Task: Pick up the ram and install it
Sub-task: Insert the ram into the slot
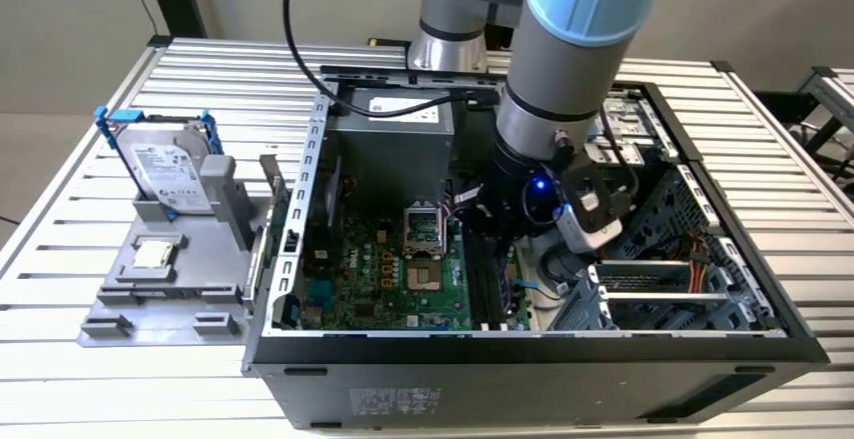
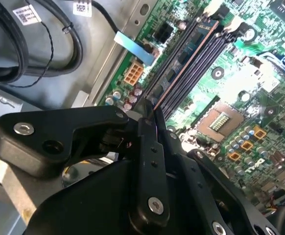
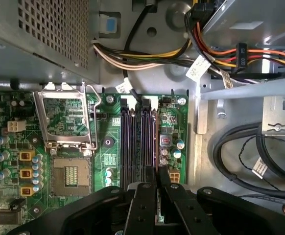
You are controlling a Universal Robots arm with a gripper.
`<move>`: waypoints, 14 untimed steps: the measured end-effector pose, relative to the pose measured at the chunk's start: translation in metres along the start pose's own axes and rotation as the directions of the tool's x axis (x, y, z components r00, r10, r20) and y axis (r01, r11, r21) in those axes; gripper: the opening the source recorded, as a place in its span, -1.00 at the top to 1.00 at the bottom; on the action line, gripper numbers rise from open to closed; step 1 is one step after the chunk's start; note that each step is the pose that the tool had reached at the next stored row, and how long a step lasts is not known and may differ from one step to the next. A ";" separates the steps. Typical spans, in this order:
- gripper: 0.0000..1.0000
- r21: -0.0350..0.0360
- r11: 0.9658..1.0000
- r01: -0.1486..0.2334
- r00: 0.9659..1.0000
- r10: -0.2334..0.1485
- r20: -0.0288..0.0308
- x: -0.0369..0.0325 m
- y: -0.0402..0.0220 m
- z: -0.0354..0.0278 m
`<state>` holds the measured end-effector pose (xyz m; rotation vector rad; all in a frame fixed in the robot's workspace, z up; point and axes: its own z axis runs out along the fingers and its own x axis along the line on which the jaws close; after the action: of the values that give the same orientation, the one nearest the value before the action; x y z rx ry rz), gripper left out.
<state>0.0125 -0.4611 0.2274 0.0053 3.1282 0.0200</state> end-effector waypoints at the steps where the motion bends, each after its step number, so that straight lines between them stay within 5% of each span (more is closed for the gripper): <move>1: 1.00 0.000 1.000 0.000 1.000 0.000 -0.001 0.0001 -0.0002 0.0003; 14: 1.00 0.000 1.000 -0.003 1.000 0.003 -0.001 0.0000 -0.0003 0.0047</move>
<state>0.0126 -0.4614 0.2227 0.0100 3.1295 0.0198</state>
